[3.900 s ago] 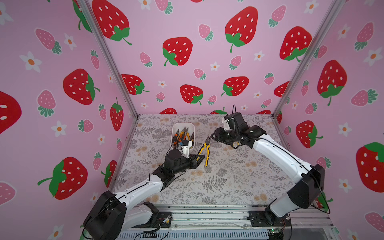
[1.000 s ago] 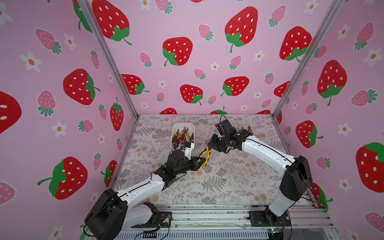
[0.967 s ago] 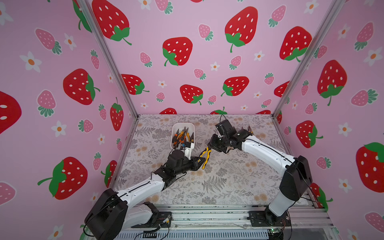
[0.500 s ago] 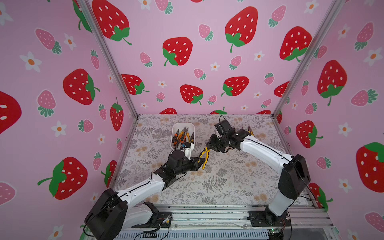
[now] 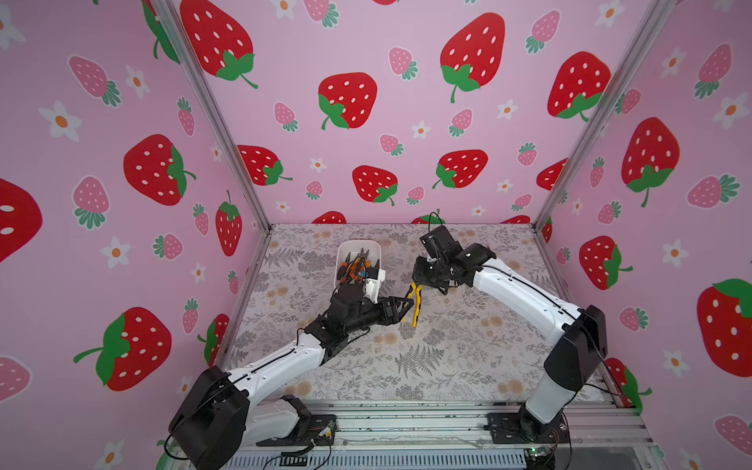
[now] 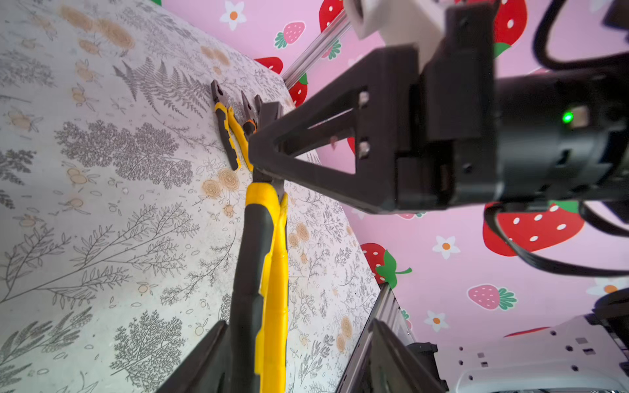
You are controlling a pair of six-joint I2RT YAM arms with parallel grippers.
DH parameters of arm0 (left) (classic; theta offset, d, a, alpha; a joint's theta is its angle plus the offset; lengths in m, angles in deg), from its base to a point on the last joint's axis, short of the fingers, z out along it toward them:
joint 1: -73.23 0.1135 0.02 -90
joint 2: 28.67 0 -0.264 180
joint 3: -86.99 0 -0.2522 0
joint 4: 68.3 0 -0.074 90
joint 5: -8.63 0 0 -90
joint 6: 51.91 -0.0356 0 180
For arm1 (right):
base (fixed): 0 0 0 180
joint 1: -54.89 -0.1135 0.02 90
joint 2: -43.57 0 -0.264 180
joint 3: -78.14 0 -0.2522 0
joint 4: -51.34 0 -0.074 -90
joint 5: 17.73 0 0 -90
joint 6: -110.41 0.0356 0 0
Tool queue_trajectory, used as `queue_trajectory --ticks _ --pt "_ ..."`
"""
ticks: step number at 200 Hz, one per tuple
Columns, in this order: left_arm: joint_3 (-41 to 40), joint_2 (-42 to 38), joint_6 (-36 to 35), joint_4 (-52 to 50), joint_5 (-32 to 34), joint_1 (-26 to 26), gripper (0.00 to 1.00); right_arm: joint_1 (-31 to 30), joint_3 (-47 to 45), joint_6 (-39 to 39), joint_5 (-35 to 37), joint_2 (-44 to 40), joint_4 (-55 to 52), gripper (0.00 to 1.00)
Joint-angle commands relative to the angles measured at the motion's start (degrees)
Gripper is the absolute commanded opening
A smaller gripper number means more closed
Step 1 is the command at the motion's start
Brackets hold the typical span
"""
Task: Take the pliers out of the storage box
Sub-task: Place the pliers at the center of the board.
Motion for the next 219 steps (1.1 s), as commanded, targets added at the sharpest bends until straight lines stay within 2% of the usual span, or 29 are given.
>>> queue_trajectory --ticks 1,37,77,116,175,219 --pt "3.1 -1.4 -0.6 -1.2 -2.2 -0.1 0.72 2.7 3.8 -6.2 6.0 -0.8 -3.3 0.00" --pt "4.0 -3.4 -2.1 -6.9 -1.9 -0.2 0.73 8.3 8.0 -15.1 6.3 2.8 -3.7 0.00" --pt "4.1 -4.5 -3.6 -11.2 -1.5 -0.1 0.70 13.9 12.8 -25.9 1.6 10.2 -2.6 0.00" --pt "4.5 -3.2 -4.8 -11.5 -2.8 -0.1 0.69 17.1 22.3 -34.6 -2.1 21.5 -3.8 0.00" --pt "6.7 0.6 -6.9 -12.7 -4.9 0.6 0.68 19.5 38.1 -35.8 -3.2 35.5 -8.2 0.00" --pt "8.7 3.5 -7.8 -13.4 -6.9 1.5 0.68 20.2 44.5 -35.5 -2.7 41.6 -8.8 0.00"
